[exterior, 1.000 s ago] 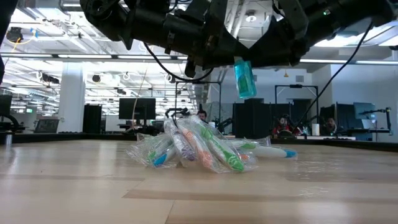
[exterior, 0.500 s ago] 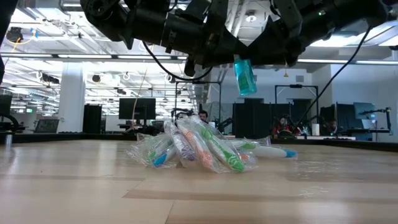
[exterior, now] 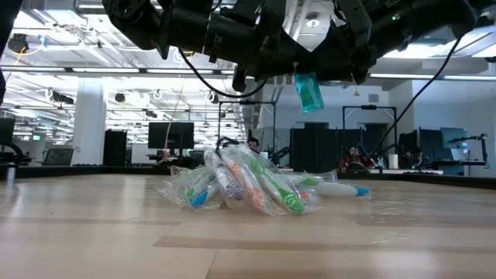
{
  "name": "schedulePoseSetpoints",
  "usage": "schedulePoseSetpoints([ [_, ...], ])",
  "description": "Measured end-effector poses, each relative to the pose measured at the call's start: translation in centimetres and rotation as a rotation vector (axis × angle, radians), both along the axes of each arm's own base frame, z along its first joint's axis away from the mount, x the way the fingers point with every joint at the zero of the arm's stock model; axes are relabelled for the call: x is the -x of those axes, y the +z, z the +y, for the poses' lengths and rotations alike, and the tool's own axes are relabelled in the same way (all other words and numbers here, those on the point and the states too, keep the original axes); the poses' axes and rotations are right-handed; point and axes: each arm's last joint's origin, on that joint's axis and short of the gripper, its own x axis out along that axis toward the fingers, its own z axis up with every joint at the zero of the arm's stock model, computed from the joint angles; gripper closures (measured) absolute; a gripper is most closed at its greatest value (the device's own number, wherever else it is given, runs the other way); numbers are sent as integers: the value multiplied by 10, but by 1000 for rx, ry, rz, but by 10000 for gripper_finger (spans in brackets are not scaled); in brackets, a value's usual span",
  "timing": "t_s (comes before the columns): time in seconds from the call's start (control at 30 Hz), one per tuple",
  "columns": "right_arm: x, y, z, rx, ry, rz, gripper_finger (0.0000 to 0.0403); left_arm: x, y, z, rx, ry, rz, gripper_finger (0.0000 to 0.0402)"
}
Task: Pick & Place toothbrushing station
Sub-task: Put the blue mouthwash into the transparent organizer
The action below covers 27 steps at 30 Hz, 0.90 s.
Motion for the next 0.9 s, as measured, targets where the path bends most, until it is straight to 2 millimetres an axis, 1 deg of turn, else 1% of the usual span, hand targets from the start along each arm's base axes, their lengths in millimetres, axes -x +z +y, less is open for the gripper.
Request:
schedulePoseSetpoints([
  [0.2, 0, 0, -1, 2, -3, 1, 267, 0, 0, 0, 0, 0, -2, 309],
  [0.53, -1, 0, -3, 0, -13, -1, 317, 0, 0, 0, 0, 7, -2, 309],
  [0.9, -1, 0, -3, 0, -13, 0, 324, 0, 0, 0, 0, 6, -2, 309],
])
